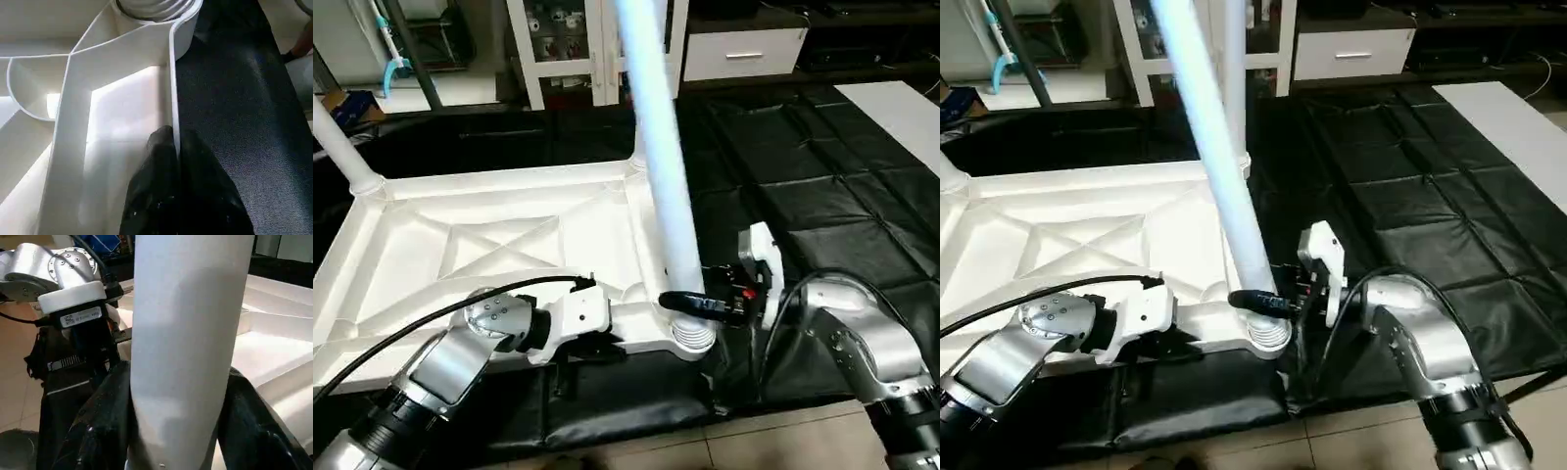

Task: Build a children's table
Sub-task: Insert table leg to table base

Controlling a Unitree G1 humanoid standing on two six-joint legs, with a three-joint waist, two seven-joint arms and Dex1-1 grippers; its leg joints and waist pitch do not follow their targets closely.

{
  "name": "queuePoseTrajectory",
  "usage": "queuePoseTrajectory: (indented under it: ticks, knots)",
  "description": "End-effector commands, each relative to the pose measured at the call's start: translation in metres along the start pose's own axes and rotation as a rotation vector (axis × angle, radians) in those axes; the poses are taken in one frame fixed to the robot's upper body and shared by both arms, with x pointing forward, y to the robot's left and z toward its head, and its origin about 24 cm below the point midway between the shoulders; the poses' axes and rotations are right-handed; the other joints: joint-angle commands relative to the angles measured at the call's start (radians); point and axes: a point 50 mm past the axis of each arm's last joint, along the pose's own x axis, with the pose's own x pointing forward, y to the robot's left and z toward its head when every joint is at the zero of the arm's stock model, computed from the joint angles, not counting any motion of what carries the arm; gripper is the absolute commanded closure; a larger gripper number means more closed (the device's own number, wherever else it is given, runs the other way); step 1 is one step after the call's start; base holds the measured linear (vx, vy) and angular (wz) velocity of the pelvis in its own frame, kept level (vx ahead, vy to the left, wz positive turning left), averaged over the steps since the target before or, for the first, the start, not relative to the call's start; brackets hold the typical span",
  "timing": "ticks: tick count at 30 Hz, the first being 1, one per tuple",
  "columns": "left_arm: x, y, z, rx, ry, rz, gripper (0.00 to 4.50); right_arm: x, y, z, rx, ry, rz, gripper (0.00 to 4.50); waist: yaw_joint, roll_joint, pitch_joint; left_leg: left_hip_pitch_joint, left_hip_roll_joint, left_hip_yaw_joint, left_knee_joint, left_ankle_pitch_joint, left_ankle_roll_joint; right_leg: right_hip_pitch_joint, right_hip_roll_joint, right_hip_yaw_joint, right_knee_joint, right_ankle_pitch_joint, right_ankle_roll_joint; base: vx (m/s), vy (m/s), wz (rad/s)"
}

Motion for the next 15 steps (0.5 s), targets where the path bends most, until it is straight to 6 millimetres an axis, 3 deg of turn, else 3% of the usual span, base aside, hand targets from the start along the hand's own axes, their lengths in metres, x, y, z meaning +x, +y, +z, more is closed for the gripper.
queuePoseTrajectory:
  ticks: [1,6,15]
  knots:
    - [-0.002,-0.003,-0.012,-0.02,0.062,-0.009,4.44,-0.015,-0.003,-0.025,0.069,0.092,-0.08,2.63,-0.003,-0.002,-0.036,0.033,0.114,-0.058,-0.094,-0.433,-0.048,0.0,-0.078,0.061,-0.099,-0.299,-0.231,0.0,0.0,0.0]
    - [0.0,-0.003,-0.011,-0.017,0.059,-0.005,4.44,-0.02,-0.005,-0.027,0.08,0.043,-0.161,2.63,-0.004,-0.002,-0.036,0.033,0.113,-0.059,-0.095,-0.447,-0.05,0.001,-0.077,0.06,-0.099,-0.314,-0.232,0.0,0.0,0.0]
    - [0.0,-0.001,-0.011,-0.011,0.056,0.018,4.44,-0.029,-0.006,-0.037,0.16,-0.058,-0.314,2.63,-0.007,-0.001,-0.033,0.034,0.113,-0.066,-0.099,-0.506,-0.073,-0.007,-0.078,0.06,-0.106,-0.399,-0.196,0.0,0.0,0.0]
